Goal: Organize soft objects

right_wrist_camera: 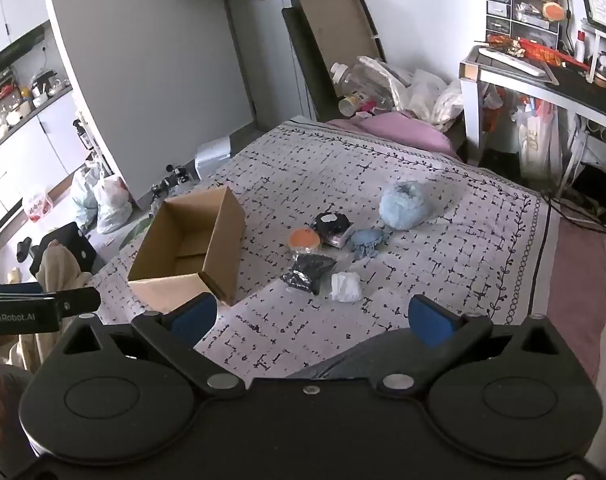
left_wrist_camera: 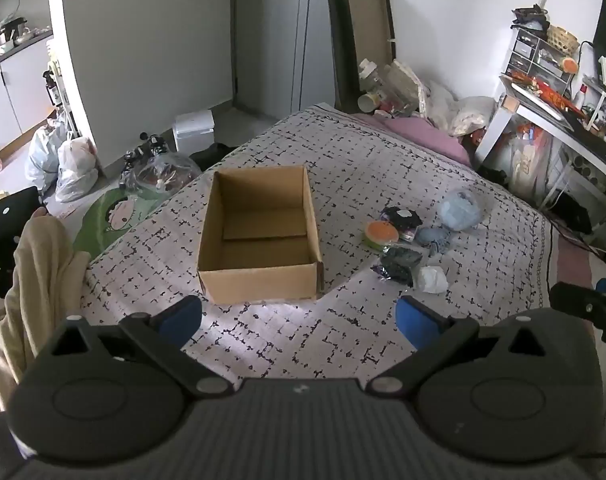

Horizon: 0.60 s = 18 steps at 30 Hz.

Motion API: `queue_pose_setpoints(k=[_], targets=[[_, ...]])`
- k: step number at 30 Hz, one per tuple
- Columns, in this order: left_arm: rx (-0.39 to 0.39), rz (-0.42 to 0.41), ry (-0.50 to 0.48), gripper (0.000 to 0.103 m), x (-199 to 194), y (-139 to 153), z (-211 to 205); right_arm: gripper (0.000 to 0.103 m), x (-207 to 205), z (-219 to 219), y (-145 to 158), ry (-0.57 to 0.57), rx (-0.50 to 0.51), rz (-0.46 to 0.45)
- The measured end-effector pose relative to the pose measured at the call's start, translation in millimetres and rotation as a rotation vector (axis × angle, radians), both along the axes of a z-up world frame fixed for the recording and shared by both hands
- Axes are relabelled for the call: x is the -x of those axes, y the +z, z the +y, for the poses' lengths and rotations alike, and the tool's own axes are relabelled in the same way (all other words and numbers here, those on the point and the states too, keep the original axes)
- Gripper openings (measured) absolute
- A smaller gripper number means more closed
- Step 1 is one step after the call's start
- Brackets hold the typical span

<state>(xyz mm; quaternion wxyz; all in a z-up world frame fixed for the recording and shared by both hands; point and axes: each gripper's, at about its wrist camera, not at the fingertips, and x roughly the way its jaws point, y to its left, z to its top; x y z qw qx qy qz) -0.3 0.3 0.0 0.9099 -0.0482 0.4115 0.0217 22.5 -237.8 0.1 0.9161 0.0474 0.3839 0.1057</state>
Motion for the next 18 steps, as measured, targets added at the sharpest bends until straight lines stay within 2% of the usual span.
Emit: queue_pose_setpoints(k=[4,5,18], targets=[[0.015,0.002,0.001,0.102,1,1,5,0.103,-1,-1,2,0.002,-0.005,0.0],[-0.005,0.004,-0.001,0.102,2,0,0,0.103,-3,-1,4,0.003,-0.003,0.002],[-0.014,-0.001,0.003,0.102,0,5,3,0.103,-1,1,9,0.006,0.024,-0.02]])
